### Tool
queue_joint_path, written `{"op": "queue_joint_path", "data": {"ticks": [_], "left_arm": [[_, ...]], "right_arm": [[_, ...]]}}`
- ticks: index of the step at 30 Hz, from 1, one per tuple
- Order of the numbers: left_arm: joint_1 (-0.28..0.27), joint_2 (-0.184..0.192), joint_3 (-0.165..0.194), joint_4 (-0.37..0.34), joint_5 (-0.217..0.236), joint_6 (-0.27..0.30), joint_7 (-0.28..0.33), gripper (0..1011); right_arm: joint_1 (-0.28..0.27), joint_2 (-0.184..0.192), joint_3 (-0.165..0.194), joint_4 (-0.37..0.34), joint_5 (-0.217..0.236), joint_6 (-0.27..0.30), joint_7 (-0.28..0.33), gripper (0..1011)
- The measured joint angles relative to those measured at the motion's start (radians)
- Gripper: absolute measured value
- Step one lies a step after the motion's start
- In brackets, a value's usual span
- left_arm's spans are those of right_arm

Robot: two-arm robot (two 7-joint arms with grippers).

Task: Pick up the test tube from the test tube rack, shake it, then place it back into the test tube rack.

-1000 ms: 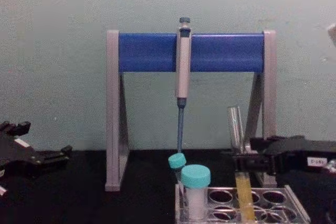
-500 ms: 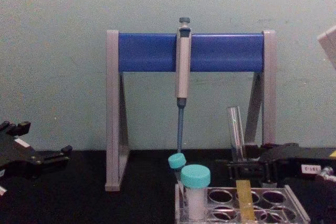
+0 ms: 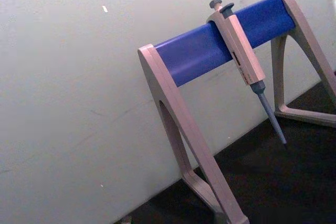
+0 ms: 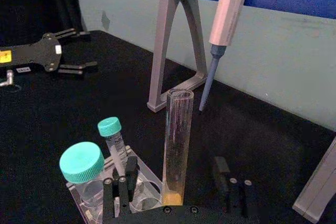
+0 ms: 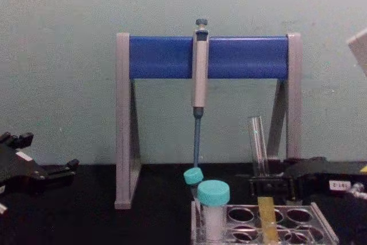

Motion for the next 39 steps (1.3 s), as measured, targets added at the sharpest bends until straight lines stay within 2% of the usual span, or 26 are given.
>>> {"op": "queue_joint_path", "data": {"ticks": [11,16,18,19,21,22,26,31,34,39], "left_arm": [[0.000,0.000,0.000,0.000,0.000,0.000,0.000,1010],[0.000,0.000,0.000,0.000,0.000,0.000,0.000,1010],[0.000,0.000,0.000,0.000,0.000,0.000,0.000,1010],[0.000,0.000,0.000,0.000,0.000,0.000,0.000,1010],[0.000,0.000,0.000,0.000,0.000,0.000,0.000,1009],[0.000,0.000,0.000,0.000,0.000,0.000,0.000,1010],[0.000,0.000,0.000,0.000,0.000,0.000,0.000,1010],[0.000,0.000,0.000,0.000,0.000,0.000,0.000,1010],[0.000,0.000,0.000,0.000,0.000,0.000,0.000,1010],[0.000,0.000,0.000,0.000,0.000,0.000,0.000,1010]], "right_arm": [[0.000,0.000,0.001,0.001,0.001,0.000,-0.001,674],[0.000,0.000,0.001,0.001,0.001,-0.001,-0.001,485],[0.000,0.000,0.001,0.001,0.001,-0.001,-0.001,442],[0.000,0.000,0.001,0.001,0.001,-0.001,-0.001,383],[0.000,0.000,0.001,0.001,0.001,-0.001,-0.001,338],[0.000,0.000,0.002,0.001,0.001,-0.001,-0.001,277],[0.000,0.000,0.002,0.001,0.002,-0.001,-0.001,229],[0.000,0.000,0.002,0.001,0.002,-0.002,-0.001,229],[-0.006,-0.001,0.005,0.000,0.000,-0.022,-0.003,229],[-0.030,-0.001,0.017,-0.015,-0.015,-0.089,-0.012,229]]}}
